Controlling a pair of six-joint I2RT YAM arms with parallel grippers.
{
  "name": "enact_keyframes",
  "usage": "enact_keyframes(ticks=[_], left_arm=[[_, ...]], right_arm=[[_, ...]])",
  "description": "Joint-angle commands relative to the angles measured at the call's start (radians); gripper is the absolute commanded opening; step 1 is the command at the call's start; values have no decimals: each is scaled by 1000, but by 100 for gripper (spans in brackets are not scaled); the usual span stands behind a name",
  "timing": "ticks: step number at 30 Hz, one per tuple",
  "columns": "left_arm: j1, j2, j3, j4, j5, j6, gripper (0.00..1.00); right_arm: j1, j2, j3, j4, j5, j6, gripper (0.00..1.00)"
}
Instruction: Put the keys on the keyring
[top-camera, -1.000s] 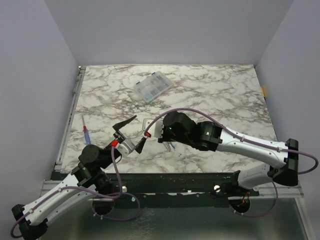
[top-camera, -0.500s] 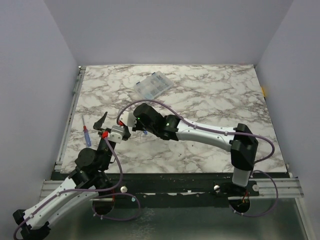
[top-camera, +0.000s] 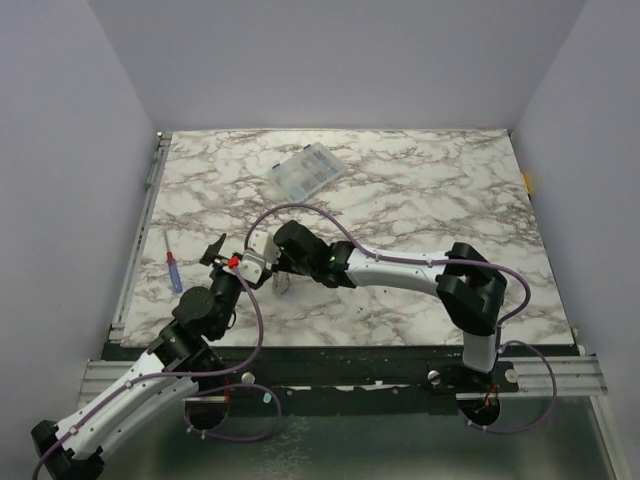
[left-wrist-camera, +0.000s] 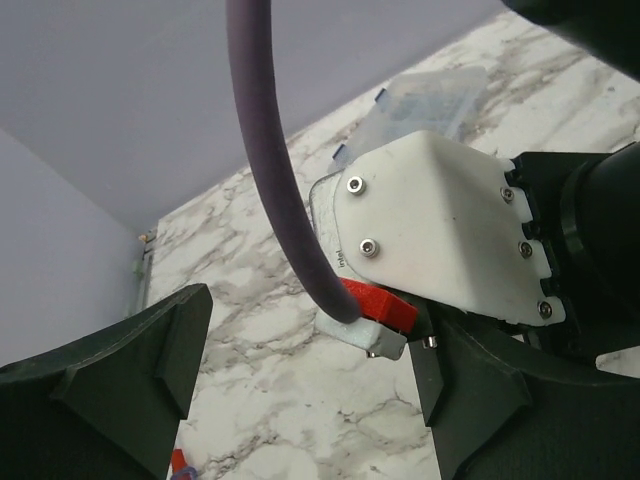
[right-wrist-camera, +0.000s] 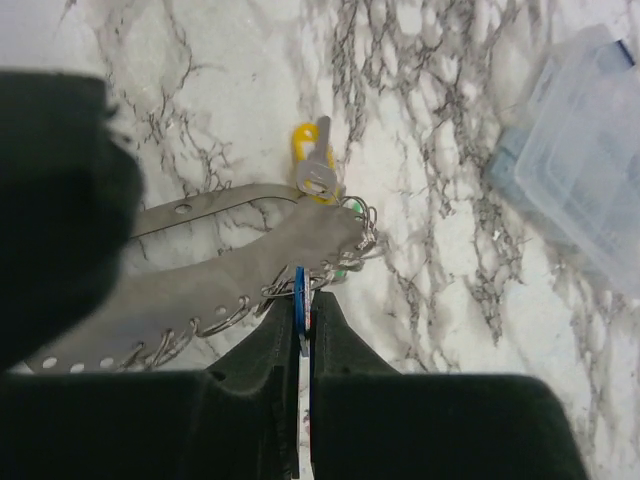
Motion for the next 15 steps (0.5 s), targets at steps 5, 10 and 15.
enact_keyframes(ticks=[5,10,15], left_arm=[[94,-23,61,189,-1,-57,82],[116,-14,60,189,19,-73,82],[123,4,56,190,41,-83,82]], right_arm=[[-98,20,-147,-271,69,48,1],[-115,43,-155,-353,119,64,1],[-133,79,-165,-431,117,100,1]])
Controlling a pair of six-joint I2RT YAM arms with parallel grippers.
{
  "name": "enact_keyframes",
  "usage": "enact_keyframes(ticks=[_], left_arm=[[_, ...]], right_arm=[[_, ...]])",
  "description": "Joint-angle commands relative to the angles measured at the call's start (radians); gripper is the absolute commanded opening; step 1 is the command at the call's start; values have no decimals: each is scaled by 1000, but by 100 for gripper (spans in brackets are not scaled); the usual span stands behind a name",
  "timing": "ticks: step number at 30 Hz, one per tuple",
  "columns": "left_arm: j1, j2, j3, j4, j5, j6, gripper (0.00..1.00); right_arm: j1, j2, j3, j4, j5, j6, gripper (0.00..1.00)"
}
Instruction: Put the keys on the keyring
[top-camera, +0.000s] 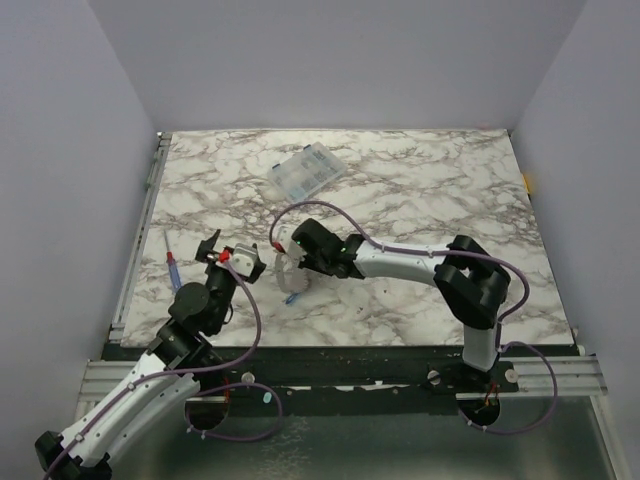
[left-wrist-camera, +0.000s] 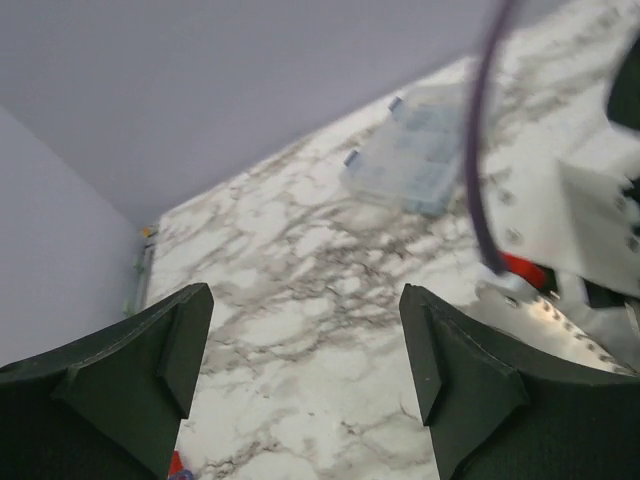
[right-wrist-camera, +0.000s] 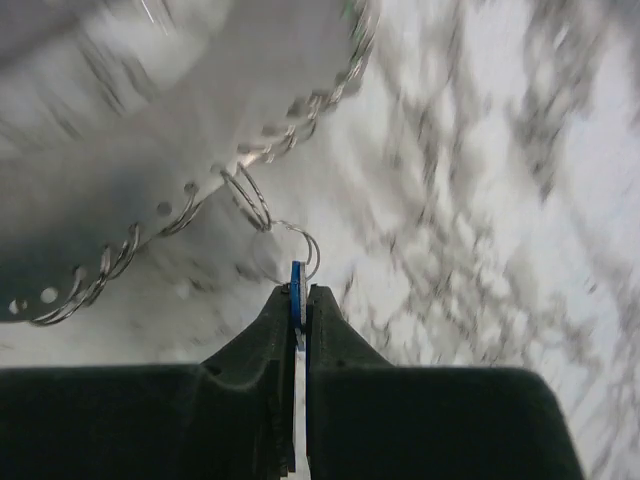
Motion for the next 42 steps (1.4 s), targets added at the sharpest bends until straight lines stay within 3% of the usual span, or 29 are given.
enact_keyframes(ticks=[1,10,24,34,42], left_arm=[[30,-22,61,220,-81,-20,82],[41,-16,60,219,-66,-34,82],[51,9,60,221,-55,-32,82],[55,23,58,224,-44,-38,82],[56,37,58,224,-31,-43,82]], right_arm=[[-63,90,-95,-337,91,24,1],[-67,147,-112,-346,52,46,8],[-78,66,-131,-328,117,84,51],[-96,36,-171,-356,226,141,61],[-161,5,-191,-231,275,215,63]])
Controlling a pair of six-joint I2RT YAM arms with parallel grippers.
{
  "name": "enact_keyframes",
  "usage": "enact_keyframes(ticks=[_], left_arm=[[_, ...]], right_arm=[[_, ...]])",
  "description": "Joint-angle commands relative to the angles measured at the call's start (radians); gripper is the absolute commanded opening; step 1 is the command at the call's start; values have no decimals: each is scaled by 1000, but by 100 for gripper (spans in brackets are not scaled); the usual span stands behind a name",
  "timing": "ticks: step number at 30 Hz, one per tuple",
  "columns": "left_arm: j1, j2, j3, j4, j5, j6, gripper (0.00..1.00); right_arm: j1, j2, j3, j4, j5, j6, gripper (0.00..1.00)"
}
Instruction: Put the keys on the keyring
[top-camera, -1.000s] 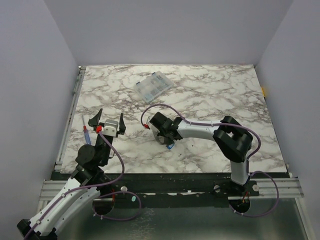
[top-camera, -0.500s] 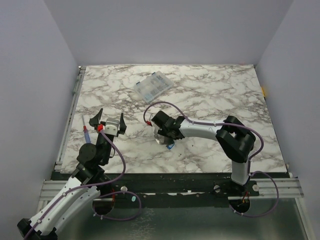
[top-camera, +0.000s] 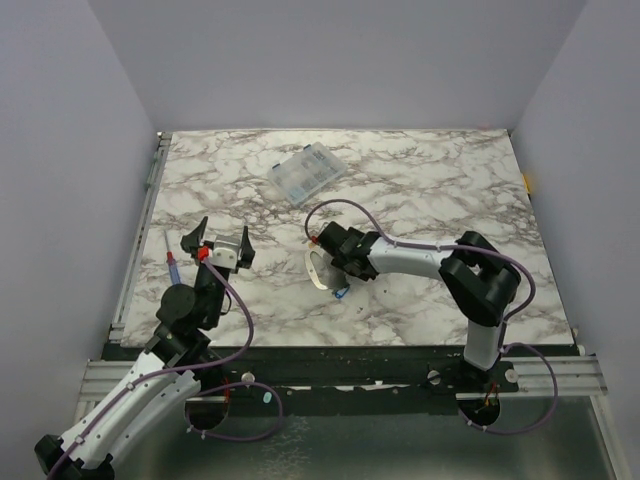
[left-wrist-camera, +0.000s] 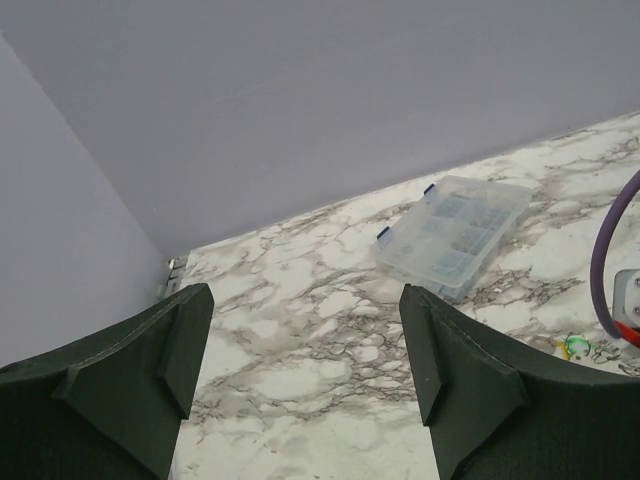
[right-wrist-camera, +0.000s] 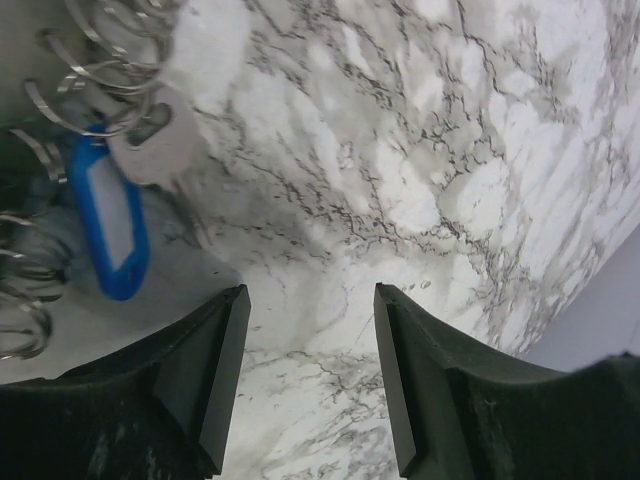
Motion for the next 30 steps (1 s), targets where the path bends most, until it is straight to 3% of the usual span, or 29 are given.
enact_keyframes(ticks=[1,8,18,21,30], left_arm=[[8,12,8,23,17,-16,82],[7,14,5,23,11,-16,82],[8,160,13,80,90,-232,92],[8,222,65,30,76,-339,99],[9,391,284,-244,161,-555,99]], right_arm=[[-49,17,-51,30,-47,84,63],[-112,-72,-38,83,12,161,67],[-142,-472,-128,331,89,268,99],[-142,-583,-164,398,78,271,100],[-143,-892,-273,591,1,415,100]])
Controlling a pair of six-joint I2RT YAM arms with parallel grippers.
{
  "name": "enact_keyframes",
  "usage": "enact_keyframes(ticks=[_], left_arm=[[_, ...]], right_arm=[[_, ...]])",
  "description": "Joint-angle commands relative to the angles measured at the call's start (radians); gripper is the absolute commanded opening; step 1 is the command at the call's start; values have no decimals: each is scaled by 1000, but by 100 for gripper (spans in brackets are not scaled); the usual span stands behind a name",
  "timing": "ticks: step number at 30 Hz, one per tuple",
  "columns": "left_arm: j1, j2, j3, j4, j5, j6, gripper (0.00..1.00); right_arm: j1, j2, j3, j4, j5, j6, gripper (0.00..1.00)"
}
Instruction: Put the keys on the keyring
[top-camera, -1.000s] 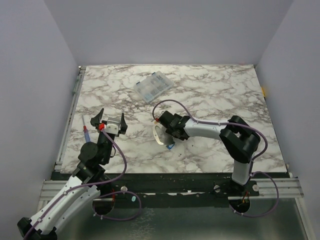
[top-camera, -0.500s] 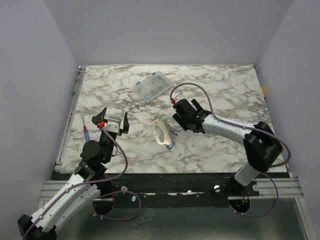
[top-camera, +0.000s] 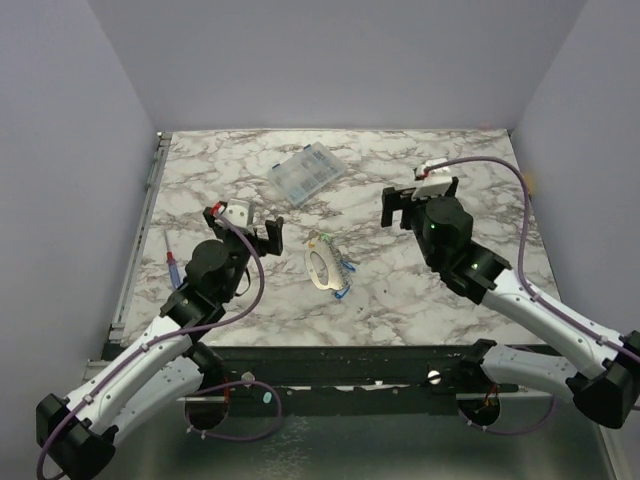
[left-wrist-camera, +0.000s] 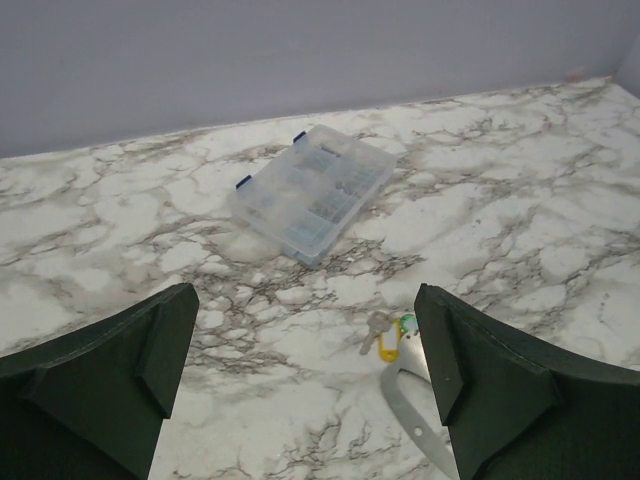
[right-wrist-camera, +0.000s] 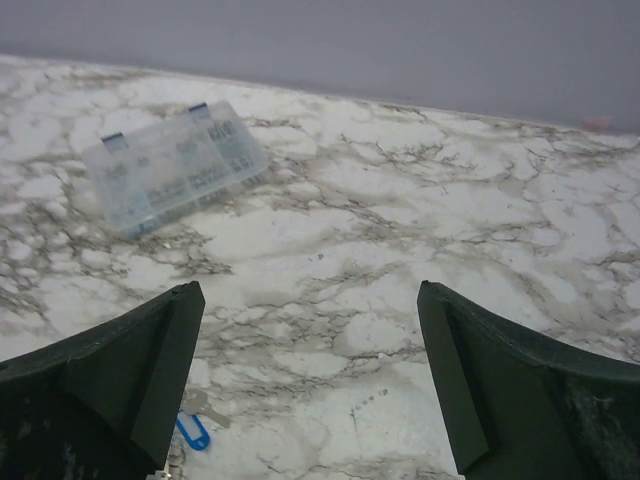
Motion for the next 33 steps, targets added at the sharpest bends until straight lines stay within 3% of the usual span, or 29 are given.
enact_keyframes(ticks=[1,11,25,33], left_arm=[[9,88,142,-176,84,-139,99],[10,97,176,-241,128,-104,99],[10,92,171,-239,144,-83,99],[11,91,169,-240,145,-79,99]], right_arm=[[-1,-117,-46,138,-41,115,100],[-1,-224,-88,143,-73,163,100],[-1,-248,-97,109,-145,210,100],[0,-233,-69,82,-112,234,100]])
